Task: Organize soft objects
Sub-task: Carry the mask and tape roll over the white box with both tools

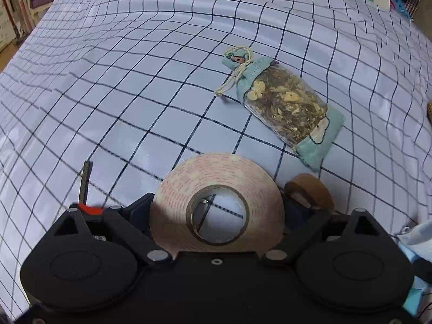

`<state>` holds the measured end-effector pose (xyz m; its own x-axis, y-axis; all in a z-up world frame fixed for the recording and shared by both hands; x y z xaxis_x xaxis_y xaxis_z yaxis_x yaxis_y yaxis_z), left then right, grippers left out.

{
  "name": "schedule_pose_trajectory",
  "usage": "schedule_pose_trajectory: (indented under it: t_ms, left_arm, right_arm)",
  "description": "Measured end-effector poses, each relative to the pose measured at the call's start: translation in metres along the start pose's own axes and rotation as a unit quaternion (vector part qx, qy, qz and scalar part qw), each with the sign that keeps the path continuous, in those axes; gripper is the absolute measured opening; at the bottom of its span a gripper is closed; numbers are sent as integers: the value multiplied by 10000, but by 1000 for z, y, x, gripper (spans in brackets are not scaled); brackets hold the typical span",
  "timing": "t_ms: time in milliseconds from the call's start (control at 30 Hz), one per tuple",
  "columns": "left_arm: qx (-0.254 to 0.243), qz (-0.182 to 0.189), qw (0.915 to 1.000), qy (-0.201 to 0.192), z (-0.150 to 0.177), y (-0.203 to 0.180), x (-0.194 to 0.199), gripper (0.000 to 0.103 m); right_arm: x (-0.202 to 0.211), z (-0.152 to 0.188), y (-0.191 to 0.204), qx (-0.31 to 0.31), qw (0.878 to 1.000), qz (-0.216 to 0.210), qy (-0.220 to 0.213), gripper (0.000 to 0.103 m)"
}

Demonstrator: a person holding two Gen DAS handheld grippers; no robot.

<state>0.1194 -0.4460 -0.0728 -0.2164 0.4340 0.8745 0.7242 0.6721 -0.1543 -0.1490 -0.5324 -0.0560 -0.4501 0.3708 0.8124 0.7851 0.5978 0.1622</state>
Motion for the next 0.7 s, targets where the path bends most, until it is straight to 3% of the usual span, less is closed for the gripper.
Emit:
schedule_pose_trajectory:
  t_ms: [200, 367, 533, 700]
  left_arm:
    - [365, 241, 9990, -88, 0, 9, 31, 91]
    - [442, 109, 9981, -426, -3, 26, 78, 91]
    - [762, 69, 9940, -777, 6, 69, 128, 91]
    - [1146, -314, 9874, -1048, 32, 129, 167, 91]
  right_arm:
    - [12, -18, 3, -87, 9996, 120, -224, 32]
    - [34, -32, 21, -36, 9989, 33, -457, 32]
    - [55, -37, 66, 264, 9976, -254, -593, 32]
    - [70, -24, 131, 816, 9928, -661, -581, 32]
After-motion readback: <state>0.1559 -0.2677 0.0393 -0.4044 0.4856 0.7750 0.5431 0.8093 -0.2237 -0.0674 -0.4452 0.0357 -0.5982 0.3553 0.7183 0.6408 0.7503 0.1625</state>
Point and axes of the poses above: each gripper's, at about its wrist camera, not at the fingertips, and x roughly against the way its jaws point, y to its left, z to its underside, the point moved 4 cm from there along -x, roughly the way its jaws point, and after that the axes turned 6 degrees about x, right-handed, at the moved point
